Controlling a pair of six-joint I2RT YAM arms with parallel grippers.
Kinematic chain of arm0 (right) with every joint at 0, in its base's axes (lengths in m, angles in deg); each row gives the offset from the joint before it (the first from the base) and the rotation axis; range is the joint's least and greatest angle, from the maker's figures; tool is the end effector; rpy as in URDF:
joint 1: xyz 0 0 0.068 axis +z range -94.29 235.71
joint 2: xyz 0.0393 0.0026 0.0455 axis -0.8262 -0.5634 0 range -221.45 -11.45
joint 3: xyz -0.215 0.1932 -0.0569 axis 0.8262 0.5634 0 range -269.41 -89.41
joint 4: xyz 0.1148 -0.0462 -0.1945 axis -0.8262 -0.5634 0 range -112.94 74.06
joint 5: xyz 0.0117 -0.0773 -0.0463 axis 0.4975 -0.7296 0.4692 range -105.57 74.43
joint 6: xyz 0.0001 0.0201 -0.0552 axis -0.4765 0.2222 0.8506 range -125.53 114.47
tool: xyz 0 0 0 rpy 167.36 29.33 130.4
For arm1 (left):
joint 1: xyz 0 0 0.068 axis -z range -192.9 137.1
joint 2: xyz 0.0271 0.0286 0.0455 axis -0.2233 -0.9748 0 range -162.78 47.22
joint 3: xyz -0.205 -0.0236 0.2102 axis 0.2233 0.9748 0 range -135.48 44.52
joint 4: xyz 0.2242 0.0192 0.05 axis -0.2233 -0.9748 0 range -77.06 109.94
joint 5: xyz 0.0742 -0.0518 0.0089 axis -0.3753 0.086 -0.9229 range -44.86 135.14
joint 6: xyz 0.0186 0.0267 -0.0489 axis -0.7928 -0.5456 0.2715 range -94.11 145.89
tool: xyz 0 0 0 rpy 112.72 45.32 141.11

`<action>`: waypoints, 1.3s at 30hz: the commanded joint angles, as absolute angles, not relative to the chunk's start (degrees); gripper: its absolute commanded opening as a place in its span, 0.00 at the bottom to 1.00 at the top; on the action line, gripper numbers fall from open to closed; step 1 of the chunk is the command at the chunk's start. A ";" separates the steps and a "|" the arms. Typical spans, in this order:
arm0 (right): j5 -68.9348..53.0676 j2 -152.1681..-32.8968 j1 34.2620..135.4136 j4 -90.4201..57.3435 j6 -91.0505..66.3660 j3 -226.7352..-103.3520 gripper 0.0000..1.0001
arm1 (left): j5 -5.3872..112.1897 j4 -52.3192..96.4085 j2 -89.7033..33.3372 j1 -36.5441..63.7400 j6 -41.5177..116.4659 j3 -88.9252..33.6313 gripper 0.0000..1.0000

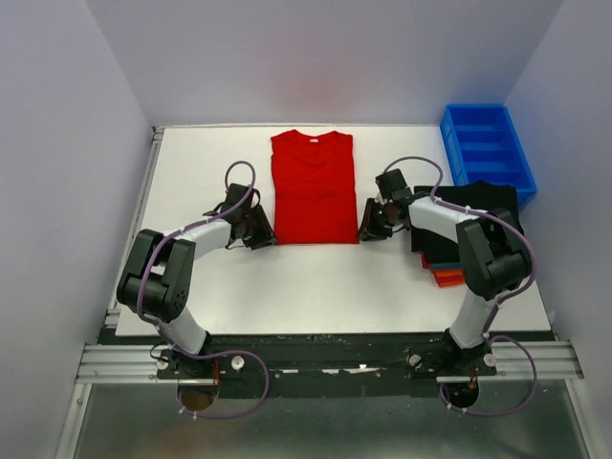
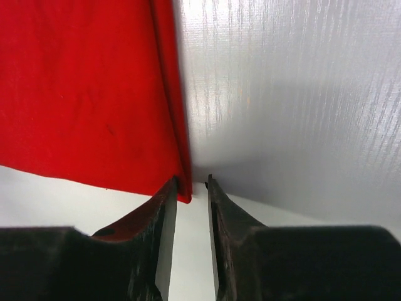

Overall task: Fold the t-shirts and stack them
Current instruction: Grab one side of the 2/3 rectangular tshirt with both arms

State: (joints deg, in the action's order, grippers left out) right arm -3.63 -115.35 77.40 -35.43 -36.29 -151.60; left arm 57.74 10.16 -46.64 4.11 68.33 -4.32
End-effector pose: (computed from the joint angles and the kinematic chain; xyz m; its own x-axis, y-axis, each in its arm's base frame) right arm 0.3149 0.1348 0.1943 -0.9320 0.1678 -0.3212 0.0261 0.9151 0.4023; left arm 0.2823 -0.0961 0.1976 -0.8505 -0.4284 -0.3052 -0.2277 0.8229 -0.5205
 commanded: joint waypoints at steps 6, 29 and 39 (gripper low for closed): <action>-0.90 -117.54 78.21 -34.93 -35.59 -151.90 0.28 | 55.77 9.66 -46.91 4.50 67.64 -5.40 0.41; -0.98 -114.38 79.00 -37.03 -34.53 -151.64 0.00 | 53.51 7.22 -50.08 5.73 65.27 -8.56 0.00; 1.74 -97.34 79.44 -37.91 -34.62 -138.56 0.01 | 51.65 -0.70 -34.71 10.73 64.30 -3.03 0.00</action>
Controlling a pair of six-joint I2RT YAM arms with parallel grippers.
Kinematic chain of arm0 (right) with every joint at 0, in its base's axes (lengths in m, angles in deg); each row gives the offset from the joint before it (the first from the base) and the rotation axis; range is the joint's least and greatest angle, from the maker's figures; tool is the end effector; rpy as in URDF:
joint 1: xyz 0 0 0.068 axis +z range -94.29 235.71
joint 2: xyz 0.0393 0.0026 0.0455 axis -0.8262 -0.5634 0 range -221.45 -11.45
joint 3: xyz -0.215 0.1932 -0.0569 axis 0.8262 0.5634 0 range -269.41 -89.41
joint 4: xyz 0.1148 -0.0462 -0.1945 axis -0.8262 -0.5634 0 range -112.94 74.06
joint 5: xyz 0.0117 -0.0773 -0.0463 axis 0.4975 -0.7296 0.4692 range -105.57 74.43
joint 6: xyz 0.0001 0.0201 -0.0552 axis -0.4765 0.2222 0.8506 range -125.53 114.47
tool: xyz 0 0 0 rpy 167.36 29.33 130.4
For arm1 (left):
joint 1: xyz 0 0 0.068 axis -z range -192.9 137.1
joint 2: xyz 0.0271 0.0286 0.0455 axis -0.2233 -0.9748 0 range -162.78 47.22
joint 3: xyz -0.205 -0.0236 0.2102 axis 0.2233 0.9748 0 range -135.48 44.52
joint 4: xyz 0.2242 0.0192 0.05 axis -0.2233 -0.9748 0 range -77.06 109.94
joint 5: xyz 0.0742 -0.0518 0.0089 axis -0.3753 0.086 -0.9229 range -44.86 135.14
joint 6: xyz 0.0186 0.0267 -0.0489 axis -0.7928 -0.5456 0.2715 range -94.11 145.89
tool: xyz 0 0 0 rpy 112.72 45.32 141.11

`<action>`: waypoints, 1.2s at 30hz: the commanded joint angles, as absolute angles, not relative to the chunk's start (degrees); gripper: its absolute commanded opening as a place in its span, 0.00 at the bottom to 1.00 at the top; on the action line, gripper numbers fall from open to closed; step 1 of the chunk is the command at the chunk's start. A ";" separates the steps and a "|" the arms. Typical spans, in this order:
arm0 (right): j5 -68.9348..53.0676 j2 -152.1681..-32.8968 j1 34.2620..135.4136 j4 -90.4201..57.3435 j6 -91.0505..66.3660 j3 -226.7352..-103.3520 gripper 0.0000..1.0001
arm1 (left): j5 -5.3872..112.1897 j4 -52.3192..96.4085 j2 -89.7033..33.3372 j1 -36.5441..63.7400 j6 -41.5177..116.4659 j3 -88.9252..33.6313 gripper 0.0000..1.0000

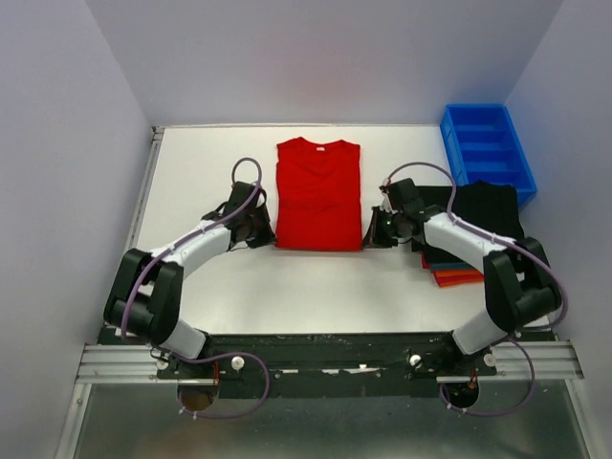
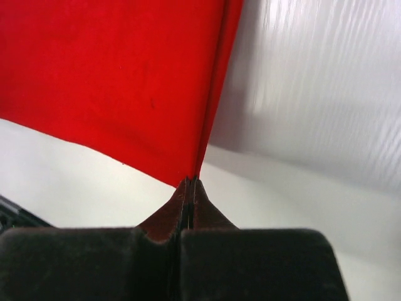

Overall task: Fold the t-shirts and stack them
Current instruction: Grab one side of the 2/3 rectangular tshirt with both arms, then fold the long partially folded tshirt into a neat square

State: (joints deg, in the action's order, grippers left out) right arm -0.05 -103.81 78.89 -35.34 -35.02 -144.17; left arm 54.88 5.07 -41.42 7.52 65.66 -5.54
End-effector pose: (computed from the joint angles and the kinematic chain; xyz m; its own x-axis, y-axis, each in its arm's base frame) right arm 0.2700 0.1281 0.2217 -0.9238 0.1205 -0.3636 -0.0672 0.8835 0.4635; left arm 0.2648 -0.1063 0.2216 -0.8591 -0.3528 -0.3708 -0.1446 0.8622 -0.4854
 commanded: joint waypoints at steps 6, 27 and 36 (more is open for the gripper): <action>2.36 -82.23 80.14 -42.91 -35.85 -130.73 0.01 | 50.68 -6.24 -21.62 15.65 68.25 2.41 0.00; -11.61 -94.13 78.22 -50.83 -35.06 -160.13 0.01 | 50.85 -10.21 -32.74 6.97 65.01 -22.52 0.00; -10.31 -117.25 71.54 -52.51 -34.62 -180.97 0.01 | 55.76 -6.35 -58.56 1.25 63.07 -43.61 0.00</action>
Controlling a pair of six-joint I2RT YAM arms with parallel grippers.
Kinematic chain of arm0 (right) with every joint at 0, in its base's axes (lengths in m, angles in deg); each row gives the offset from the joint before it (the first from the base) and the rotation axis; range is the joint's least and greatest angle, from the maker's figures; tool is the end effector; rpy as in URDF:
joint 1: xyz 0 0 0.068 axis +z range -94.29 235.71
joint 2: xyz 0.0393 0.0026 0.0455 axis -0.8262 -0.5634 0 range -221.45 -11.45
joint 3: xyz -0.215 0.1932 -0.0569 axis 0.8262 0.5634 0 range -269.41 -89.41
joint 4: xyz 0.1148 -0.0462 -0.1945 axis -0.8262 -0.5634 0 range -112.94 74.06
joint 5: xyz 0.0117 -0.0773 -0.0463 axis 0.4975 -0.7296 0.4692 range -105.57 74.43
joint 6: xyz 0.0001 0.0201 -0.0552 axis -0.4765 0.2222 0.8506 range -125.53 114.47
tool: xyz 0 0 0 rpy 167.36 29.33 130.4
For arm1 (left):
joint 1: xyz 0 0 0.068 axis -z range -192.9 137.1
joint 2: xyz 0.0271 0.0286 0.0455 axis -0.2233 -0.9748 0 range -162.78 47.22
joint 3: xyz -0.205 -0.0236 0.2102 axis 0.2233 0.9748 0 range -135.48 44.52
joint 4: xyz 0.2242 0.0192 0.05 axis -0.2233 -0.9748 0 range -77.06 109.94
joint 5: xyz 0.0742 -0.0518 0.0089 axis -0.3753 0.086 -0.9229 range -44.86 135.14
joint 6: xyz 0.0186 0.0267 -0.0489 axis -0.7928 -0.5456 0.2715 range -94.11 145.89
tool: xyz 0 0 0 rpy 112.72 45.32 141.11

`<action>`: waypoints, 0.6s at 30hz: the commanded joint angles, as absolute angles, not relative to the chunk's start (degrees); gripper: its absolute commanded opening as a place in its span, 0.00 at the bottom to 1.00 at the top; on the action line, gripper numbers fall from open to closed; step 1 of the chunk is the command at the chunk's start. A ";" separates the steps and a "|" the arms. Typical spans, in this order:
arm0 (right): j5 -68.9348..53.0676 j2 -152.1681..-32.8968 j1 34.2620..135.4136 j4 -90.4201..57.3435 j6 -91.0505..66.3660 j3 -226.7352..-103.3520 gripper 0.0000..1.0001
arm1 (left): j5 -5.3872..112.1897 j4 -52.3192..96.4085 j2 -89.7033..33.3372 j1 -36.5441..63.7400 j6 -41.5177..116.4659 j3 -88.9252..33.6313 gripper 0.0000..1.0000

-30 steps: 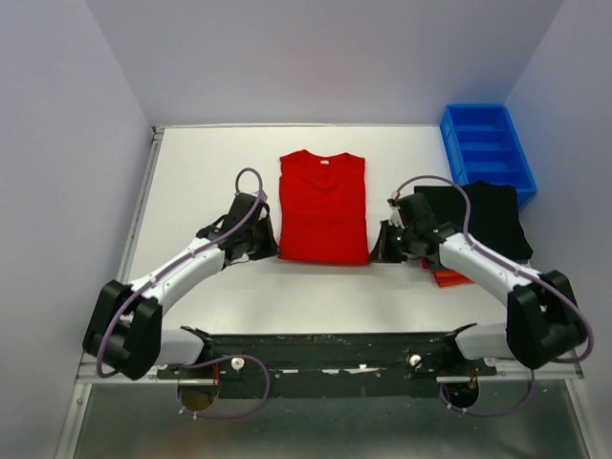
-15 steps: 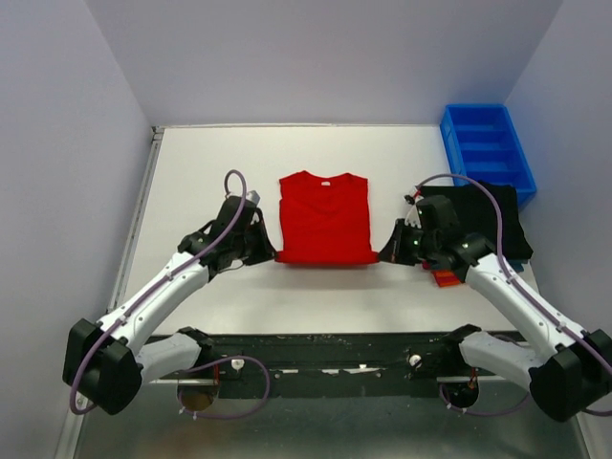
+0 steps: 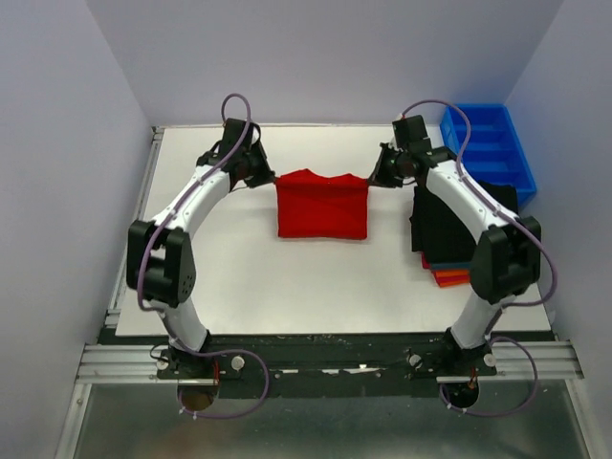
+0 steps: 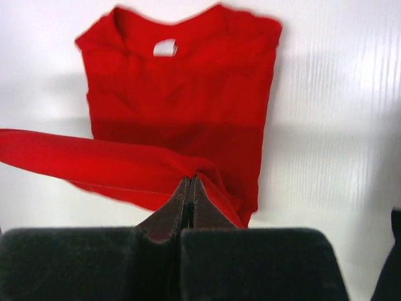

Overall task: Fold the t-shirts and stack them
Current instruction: Fold the long partially folded tshirt into a neat square

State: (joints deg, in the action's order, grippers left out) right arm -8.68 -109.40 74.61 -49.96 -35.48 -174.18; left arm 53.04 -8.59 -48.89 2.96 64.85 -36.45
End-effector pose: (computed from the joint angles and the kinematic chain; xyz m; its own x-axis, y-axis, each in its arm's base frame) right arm 0.3373 0.1210 0.3221 -0.8005 0.2498 -0.5447 0.0011 0.9096 0.4156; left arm 0.3395 -0.1026 0.3208 -0.7469 -0.4352 -0.5028 -0.1327 0.8385 -0.5286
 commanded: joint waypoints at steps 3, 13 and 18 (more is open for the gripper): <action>-9.16 -125.86 70.04 -54.43 -34.71 -189.49 0.01 | 57.09 -4.50 -66.48 1.16 63.95 -50.64 0.00; -9.42 -140.04 67.58 -56.21 -32.87 -206.22 0.87 | 62.63 -4.33 -83.48 -0.15 65.01 -70.09 0.81; -10.39 -135.91 67.49 -52.16 -31.28 -198.50 0.76 | 61.32 0.69 -77.33 -0.60 63.17 -60.61 0.79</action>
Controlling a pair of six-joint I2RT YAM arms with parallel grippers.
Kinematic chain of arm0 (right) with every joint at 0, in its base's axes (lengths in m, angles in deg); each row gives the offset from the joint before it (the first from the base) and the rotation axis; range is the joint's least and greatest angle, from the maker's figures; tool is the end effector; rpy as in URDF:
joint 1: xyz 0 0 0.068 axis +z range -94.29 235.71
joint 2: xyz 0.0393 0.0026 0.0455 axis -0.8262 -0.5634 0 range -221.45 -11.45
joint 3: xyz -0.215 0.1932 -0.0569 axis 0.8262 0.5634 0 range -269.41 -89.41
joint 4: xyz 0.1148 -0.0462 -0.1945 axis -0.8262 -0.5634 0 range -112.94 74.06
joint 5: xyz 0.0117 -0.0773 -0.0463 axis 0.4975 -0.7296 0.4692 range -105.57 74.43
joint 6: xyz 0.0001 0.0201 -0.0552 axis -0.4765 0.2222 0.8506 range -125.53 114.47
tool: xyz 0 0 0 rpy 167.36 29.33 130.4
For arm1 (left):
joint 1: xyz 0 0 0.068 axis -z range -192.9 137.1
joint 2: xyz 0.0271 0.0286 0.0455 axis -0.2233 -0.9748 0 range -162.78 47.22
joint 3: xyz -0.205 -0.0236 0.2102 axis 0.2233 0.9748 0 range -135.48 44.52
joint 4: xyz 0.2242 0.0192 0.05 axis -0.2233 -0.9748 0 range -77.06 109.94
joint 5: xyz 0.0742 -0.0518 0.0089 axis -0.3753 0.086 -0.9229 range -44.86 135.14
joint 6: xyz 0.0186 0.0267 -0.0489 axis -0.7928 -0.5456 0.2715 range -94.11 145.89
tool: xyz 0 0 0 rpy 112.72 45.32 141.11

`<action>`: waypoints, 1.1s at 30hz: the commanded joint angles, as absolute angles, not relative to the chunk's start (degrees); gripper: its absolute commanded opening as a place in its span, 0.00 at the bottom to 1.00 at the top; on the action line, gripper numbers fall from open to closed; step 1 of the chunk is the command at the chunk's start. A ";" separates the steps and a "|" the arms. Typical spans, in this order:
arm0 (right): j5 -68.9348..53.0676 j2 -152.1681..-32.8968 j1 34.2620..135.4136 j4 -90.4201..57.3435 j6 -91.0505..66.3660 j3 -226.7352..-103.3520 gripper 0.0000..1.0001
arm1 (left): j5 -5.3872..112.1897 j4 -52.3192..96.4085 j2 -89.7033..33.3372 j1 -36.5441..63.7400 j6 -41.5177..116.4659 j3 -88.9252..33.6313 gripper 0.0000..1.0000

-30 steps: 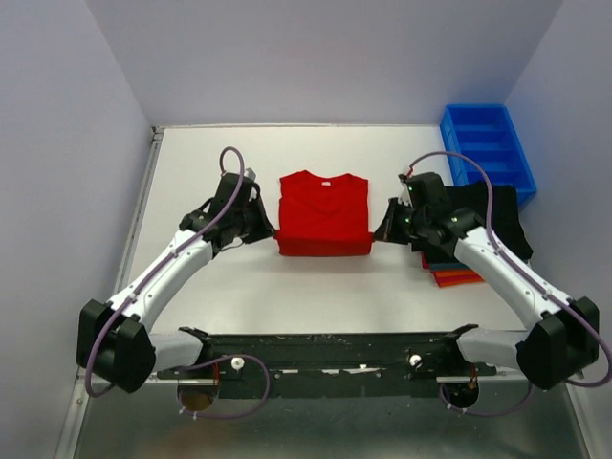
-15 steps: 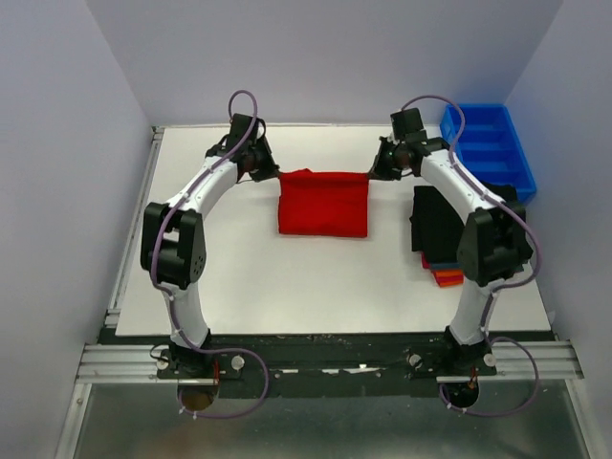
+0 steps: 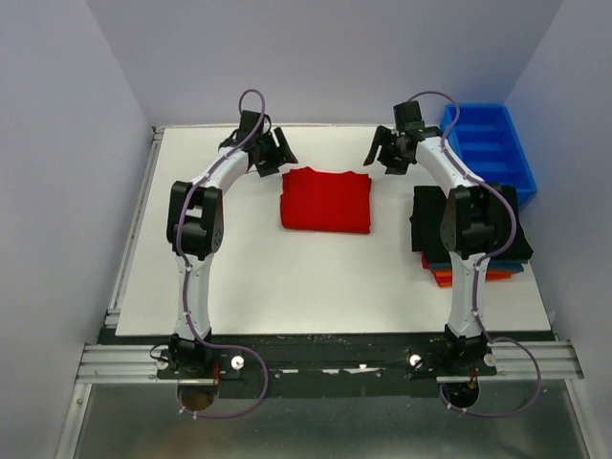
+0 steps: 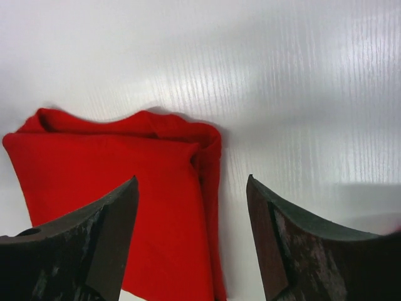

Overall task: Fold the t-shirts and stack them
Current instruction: Fold the long partially folded tshirt into a neat square, then put the neatly folded tshirt into the corner of the board with both arms

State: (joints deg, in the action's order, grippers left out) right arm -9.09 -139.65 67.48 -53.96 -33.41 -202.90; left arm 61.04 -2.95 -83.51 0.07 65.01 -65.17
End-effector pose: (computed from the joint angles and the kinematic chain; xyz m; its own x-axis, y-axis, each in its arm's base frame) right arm 0.4762 0.1042 0.2504 -0.8147 0.3049 -0.4932 0.1260 0.9234 0.3627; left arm 0.4932 -0.1256 0.2309 -0.7820 -0.4425 -0.4389 -0.1098 0.7910 -0.6018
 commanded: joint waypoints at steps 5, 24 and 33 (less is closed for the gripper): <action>-6.70 -133.27 67.49 -48.65 -31.63 -190.59 0.69 | 61.13 2.96 -74.34 -0.42 62.46 -52.53 0.76; -5.64 -145.92 67.49 -50.30 -33.74 -200.58 0.57 | 63.07 7.20 -85.14 0.55 63.42 -55.67 0.67; -4.68 -149.00 67.49 -50.66 -34.53 -202.61 0.42 | 63.34 6.85 -86.72 0.63 64.30 -56.72 0.63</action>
State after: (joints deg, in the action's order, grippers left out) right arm -5.25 -146.91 67.50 -49.24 -34.02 -201.24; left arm 62.70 7.69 -84.15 0.31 63.85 -55.22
